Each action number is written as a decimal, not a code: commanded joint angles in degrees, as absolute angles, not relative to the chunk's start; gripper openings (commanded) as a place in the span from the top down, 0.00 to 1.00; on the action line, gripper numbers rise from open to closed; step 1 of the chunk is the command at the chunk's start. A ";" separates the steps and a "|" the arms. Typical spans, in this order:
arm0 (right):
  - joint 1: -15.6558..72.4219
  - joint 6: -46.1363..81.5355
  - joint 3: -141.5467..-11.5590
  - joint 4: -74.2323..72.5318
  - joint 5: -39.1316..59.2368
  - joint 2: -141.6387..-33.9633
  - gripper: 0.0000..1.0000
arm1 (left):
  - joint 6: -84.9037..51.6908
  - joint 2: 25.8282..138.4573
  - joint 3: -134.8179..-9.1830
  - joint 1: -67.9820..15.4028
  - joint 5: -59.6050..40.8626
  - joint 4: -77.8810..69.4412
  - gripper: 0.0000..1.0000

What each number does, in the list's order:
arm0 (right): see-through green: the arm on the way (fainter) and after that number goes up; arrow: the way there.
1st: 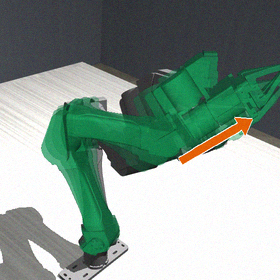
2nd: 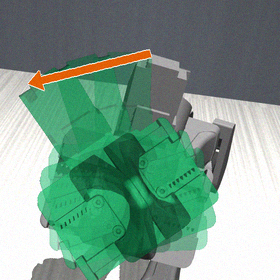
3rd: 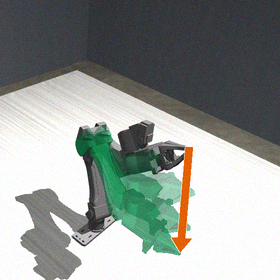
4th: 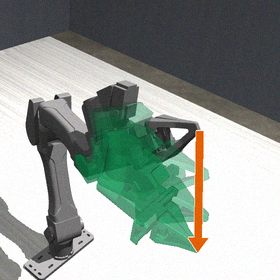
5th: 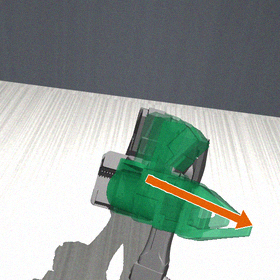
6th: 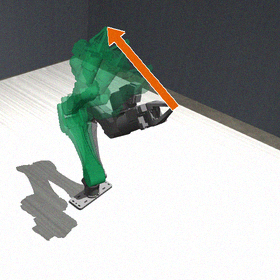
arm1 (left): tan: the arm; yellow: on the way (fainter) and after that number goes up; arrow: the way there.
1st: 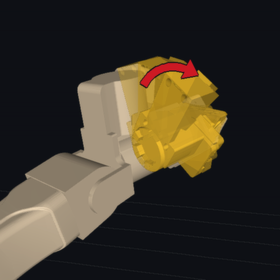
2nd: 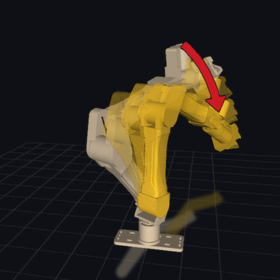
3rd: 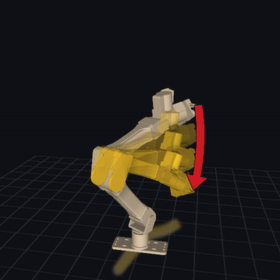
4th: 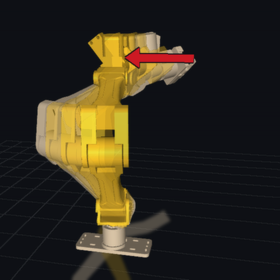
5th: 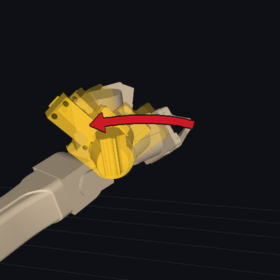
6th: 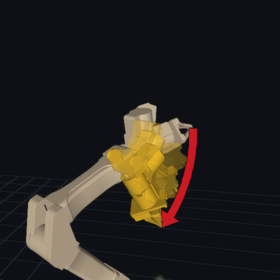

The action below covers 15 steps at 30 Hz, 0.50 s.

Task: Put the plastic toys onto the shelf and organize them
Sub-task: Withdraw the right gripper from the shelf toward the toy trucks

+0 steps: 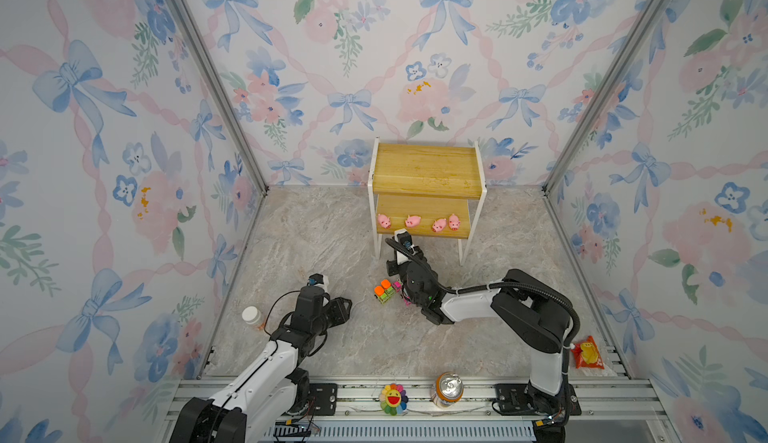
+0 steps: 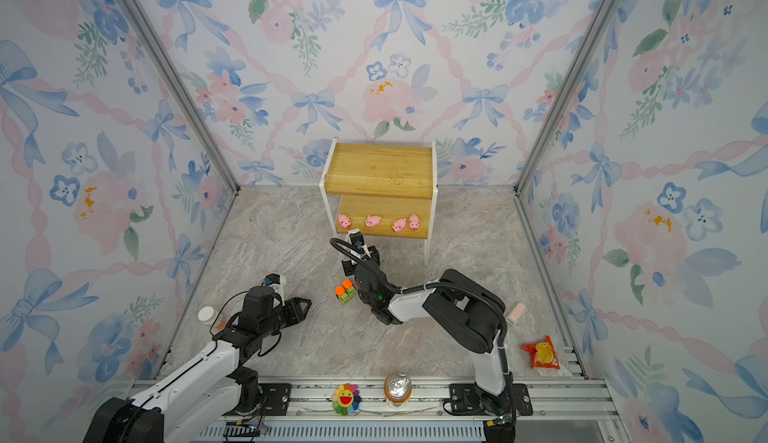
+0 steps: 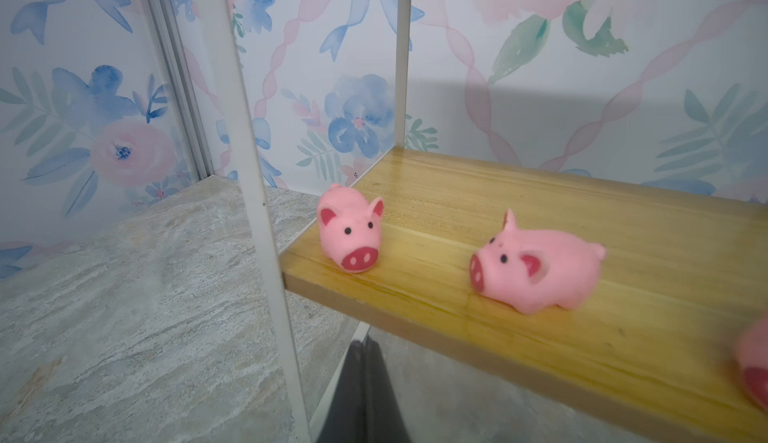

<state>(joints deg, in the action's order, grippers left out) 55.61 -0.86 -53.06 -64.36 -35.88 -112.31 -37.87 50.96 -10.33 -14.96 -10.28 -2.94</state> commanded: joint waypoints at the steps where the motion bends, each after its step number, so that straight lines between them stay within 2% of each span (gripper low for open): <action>1: 56.34 -5.38 -52.16 -75.82 -37.57 -113.38 1.00 | -36.60 50.80 -9.91 -15.17 -10.05 -2.82 0.54; 15: 57.28 -12.36 -53.30 -76.22 -42.01 -112.85 1.00 | -36.85 50.41 -10.16 -15.37 -8.93 -2.54 0.54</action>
<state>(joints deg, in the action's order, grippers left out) 56.77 -9.80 -52.56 -70.87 -39.97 -112.79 -37.87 51.07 -10.33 -14.98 -10.00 -2.90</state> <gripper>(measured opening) 0.044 0.458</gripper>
